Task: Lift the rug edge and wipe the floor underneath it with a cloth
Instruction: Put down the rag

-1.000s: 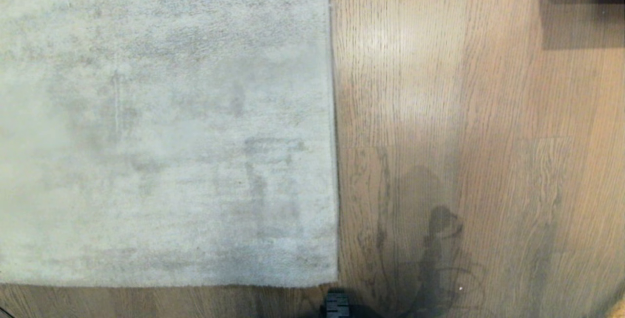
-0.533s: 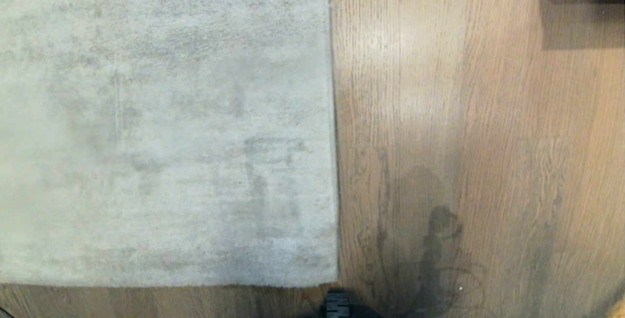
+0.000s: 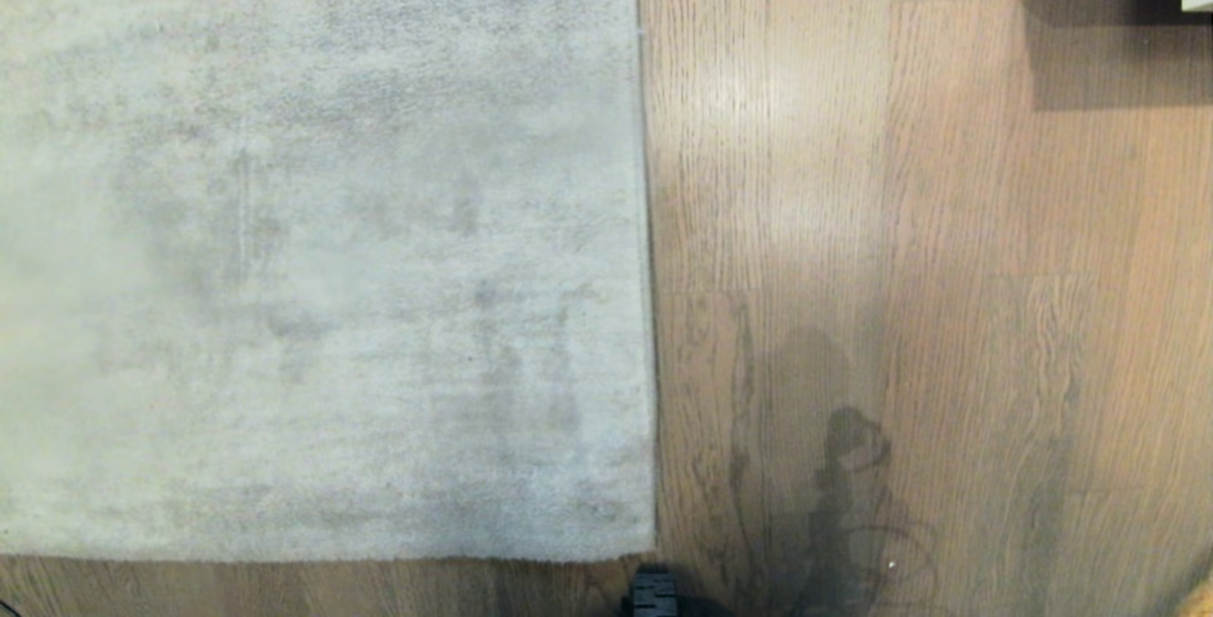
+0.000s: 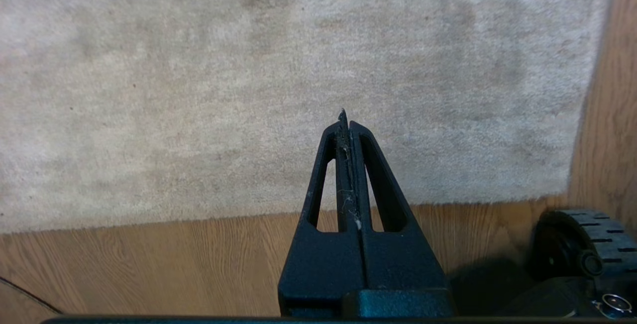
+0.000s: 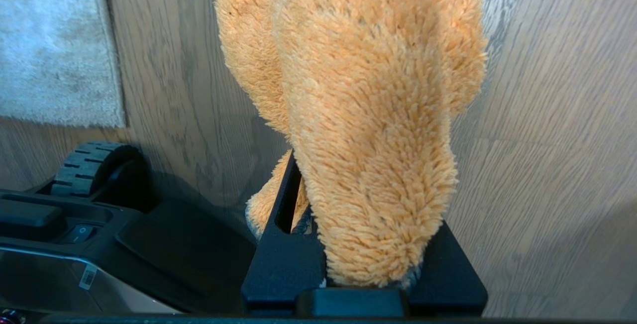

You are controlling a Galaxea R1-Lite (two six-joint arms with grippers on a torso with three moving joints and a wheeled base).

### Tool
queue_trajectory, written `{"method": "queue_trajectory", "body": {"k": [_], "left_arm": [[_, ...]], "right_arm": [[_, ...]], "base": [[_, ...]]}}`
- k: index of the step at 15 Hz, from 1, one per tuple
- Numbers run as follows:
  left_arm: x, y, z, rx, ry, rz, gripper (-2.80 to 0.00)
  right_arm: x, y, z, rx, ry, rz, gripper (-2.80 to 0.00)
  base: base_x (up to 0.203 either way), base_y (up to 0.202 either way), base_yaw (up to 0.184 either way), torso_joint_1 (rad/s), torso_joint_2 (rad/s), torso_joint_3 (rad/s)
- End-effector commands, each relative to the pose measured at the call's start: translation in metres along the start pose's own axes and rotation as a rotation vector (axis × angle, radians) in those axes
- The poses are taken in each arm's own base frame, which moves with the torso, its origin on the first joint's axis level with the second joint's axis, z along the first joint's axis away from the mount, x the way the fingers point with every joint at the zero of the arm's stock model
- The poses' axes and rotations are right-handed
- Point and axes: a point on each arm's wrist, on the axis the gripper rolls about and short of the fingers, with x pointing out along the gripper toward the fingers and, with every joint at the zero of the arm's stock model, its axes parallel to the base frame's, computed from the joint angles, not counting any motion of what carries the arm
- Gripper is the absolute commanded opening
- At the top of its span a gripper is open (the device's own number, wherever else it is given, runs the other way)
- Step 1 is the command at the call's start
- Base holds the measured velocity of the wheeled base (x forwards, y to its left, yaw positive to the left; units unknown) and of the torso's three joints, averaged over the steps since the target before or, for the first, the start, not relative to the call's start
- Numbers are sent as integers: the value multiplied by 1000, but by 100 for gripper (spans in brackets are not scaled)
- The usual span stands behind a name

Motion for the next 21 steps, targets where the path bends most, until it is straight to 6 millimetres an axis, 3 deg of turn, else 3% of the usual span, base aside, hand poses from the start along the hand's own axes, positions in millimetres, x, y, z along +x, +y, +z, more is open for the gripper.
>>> {"method": "queue_trajectory", "body": {"k": [1,21], "left_arm": [[0,0,0,0,-1,0,-280],[0,0,0,0,-3,0,-280]], "right_arm": [[0,0,0,-1,2,2,-280],[0,0,0,-1,2,2,-280]], "base": [[0,0,0,0,7,185],[0,0,0,2,2,203]]}}
